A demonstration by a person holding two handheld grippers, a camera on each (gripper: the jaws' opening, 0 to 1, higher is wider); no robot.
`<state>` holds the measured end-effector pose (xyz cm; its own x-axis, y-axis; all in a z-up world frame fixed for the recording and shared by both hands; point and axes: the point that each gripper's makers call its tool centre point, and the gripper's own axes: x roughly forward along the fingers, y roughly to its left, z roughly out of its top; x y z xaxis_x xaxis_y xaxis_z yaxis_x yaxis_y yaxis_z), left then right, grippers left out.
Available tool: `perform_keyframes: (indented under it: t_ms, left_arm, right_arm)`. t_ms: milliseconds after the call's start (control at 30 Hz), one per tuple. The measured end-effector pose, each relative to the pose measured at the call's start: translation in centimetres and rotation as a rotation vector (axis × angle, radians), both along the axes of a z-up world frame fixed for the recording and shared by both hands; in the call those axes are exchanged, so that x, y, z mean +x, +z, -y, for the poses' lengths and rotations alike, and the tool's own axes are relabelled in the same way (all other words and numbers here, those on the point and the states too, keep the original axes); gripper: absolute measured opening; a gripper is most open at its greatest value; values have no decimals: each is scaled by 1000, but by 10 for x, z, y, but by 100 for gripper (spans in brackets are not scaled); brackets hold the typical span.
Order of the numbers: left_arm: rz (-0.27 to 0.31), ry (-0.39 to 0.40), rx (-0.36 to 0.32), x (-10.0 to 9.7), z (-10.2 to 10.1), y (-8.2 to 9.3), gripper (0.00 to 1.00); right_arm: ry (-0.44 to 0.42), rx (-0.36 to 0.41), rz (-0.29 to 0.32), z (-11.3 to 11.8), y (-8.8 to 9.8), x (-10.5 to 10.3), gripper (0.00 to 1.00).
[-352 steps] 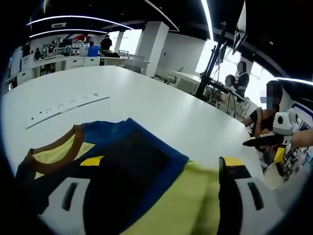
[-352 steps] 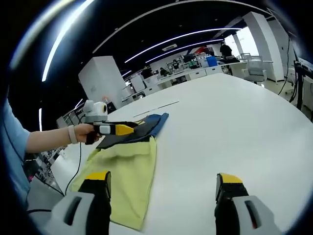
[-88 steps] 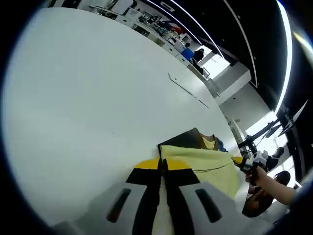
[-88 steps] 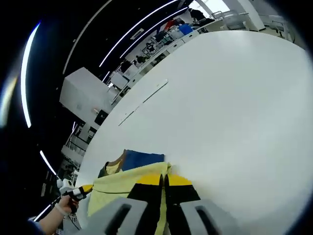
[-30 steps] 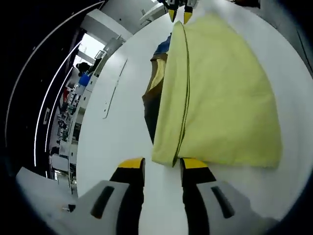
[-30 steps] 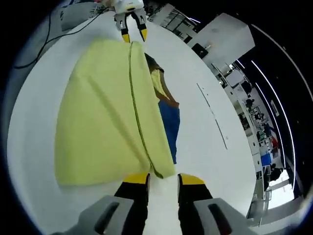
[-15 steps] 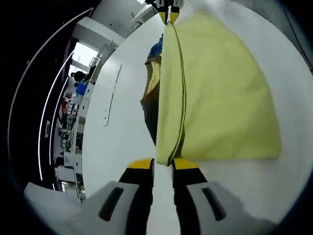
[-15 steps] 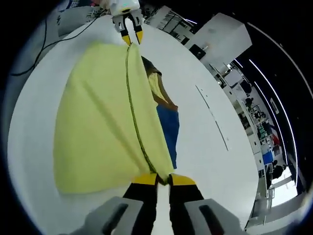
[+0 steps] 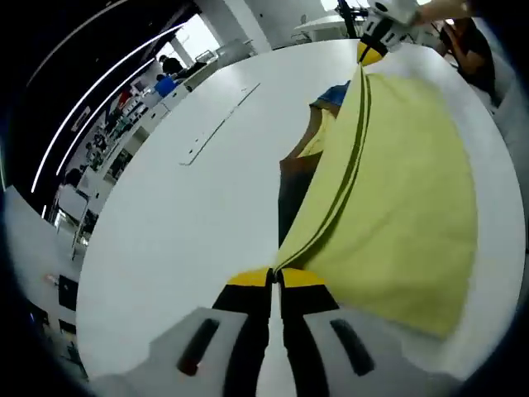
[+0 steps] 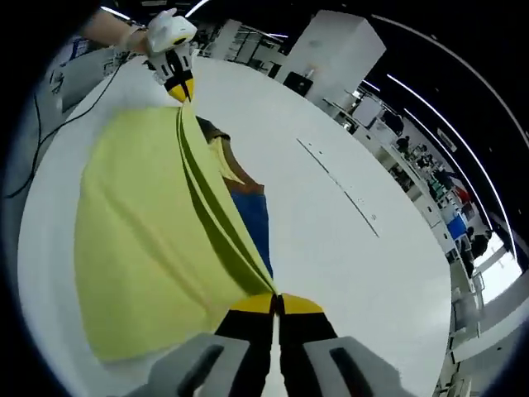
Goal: Fold the garment on the visible template until the final outline fits inside the template.
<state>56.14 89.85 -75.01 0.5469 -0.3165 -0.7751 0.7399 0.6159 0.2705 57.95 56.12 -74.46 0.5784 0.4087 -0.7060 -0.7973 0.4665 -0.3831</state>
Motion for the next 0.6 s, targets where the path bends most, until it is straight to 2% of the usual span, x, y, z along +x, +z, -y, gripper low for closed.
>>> perform_keyframes:
  t_ms: [33,67,133,200,333,400,433,467,500,600]
  left_arm:
    - [-15,29,-23,3,-1,0,0]
    - [-59,94,-61,4,-3,-3,0]
    - [-114,174,-149,7,-2,-5,0]
    - [-134,218,-173,10,-6,-6,0]
    - [-135,296,-237,16,-10,-3,1]
    - [-112,285,-225,16,-9,-3,3]
    - [-84,282,-207,19,-11,-2,7]
    - [-64,273,-201,20,-11,-1,16]
    - [-62,276,-214,19,-10,0,22]
    - [-75,269,-238,15,-8,0,24]
  right_arm:
    - [-13,4,-6,0,0,3,0]
    - [-30,17,-28,-1,-2,3,0]
    - [-55,28,-43,0,-4,7,0]
    - [-84,47,-54,0,-4,10,0]
    - [-158,69,-56,6,-2,18,0]
    - [-167,65,-51,8,-2,19,1]
    - [-173,63,-48,9,-1,19,1]
    - [-182,68,-46,10,0,19,3]
    - [-186,66,-44,12,0,20,5]
    - [-208,122,-84,10,0,14,14]
